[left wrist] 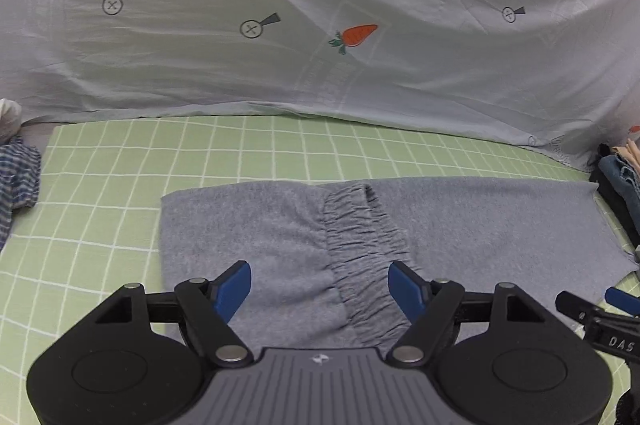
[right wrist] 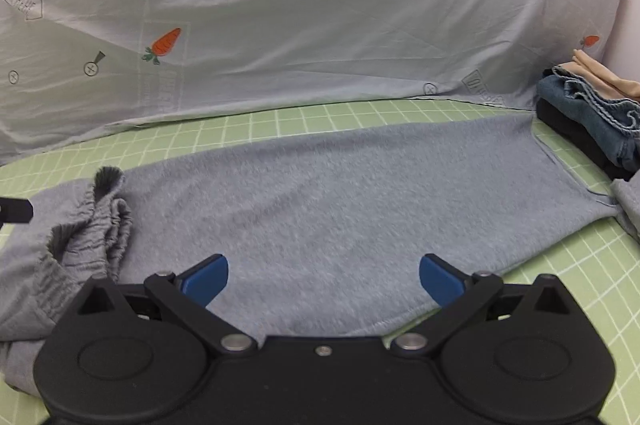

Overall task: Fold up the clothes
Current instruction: 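Grasp the folded sweatpants waistband with the right gripper and lift it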

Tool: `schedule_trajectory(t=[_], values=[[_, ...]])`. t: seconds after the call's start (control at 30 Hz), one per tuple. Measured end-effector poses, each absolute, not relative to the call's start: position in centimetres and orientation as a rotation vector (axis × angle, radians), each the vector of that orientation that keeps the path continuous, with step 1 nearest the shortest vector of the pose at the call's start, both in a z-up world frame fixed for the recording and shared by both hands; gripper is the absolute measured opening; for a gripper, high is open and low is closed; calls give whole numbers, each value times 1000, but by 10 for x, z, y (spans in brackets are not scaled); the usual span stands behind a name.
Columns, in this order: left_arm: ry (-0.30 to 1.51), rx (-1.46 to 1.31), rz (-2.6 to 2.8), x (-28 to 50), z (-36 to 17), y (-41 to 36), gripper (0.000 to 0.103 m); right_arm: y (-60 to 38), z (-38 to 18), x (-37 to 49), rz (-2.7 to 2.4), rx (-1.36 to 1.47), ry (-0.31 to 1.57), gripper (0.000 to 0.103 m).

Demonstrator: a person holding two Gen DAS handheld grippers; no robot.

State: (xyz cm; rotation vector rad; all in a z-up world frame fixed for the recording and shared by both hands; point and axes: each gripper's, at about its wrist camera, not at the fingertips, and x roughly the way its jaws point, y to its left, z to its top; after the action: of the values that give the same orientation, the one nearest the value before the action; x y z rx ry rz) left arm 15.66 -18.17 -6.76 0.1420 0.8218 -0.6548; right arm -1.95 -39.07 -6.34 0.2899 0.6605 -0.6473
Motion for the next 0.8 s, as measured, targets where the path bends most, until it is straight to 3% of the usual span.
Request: schedule_trajectory(t=[0.3, 0.57, 0.63, 0.67, 0.73, 0.77, 0.8], values=[[934, 177, -457, 153, -101, -125, 77, -349, -71, 81, -348, 395, 720, 94], [974, 181, -445, 152, -119, -121, 77, -346, -97, 112, -267, 533, 804, 85], [973, 184, -448, 154, -120, -123, 77, -348, -101, 113, -254, 559, 801, 69], [973, 185, -451, 155, -121, -124, 78, -348, -101, 113, -242, 550, 800, 44], [972, 185, -455, 156, -121, -126, 78, -348, -100, 112, -221, 527, 789, 36], [972, 182, -456, 157, -121, -127, 78, -348, -98, 109, -216, 510, 774, 19], [972, 178, -458, 157, -120, -128, 78, -349, -94, 107, -214, 500, 762, 16]])
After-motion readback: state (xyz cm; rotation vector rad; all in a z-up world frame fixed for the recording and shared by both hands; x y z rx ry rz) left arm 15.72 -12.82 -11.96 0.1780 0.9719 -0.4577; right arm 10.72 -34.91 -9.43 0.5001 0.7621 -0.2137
